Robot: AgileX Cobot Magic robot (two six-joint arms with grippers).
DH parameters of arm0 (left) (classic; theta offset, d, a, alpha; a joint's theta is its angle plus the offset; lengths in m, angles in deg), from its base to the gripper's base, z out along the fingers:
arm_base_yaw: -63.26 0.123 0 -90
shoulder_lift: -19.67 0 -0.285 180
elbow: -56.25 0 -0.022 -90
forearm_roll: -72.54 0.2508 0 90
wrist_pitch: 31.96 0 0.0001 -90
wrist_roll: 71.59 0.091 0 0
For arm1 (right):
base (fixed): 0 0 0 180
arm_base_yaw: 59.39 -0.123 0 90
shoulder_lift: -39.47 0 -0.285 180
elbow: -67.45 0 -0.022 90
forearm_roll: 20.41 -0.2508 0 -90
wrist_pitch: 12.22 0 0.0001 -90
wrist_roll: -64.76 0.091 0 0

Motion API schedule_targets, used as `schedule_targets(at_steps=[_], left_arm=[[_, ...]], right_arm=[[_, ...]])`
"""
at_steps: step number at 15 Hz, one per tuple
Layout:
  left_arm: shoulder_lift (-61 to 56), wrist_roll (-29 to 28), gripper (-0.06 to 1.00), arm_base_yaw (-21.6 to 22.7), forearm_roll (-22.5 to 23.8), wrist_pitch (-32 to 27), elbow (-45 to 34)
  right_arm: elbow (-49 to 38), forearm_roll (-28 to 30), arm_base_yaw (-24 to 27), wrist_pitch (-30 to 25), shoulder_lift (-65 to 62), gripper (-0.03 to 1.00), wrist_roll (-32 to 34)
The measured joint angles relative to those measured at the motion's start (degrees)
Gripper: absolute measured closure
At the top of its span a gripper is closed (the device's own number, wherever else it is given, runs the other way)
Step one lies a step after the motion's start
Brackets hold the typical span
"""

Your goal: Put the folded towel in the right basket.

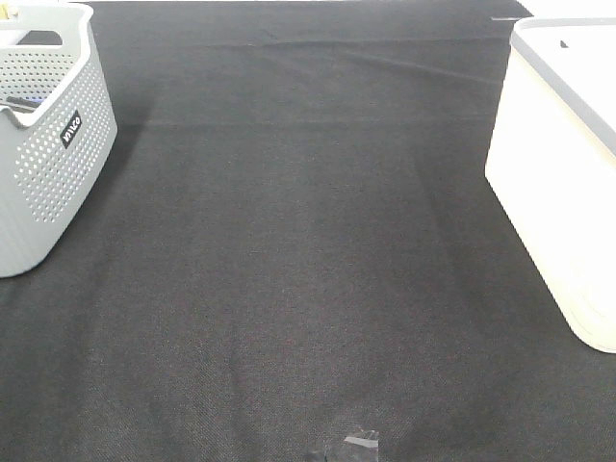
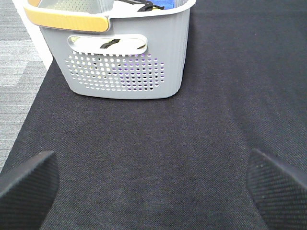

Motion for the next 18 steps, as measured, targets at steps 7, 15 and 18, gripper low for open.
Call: schedule_targets(at_steps=[7,15,18], left_arm=[[0.0,0.0,-0.04,0.0,0.0,0.0,0.0],[0.0,0.0,-0.04,0.0,0.0,0.0,0.0],[0.0,0.0,-0.04,0.0,0.0,0.0,0.0]], right_arm=[[-21.6,-0.3,-0.2,0.0,-34.8,-0.01,-1.6],[-23.2,-3.0,-0.2,-4.5,-38.7,0.02,-8.7],[-23.2,-3.3,-0.2,-4.5,-38.7,0.02,-9.0]])
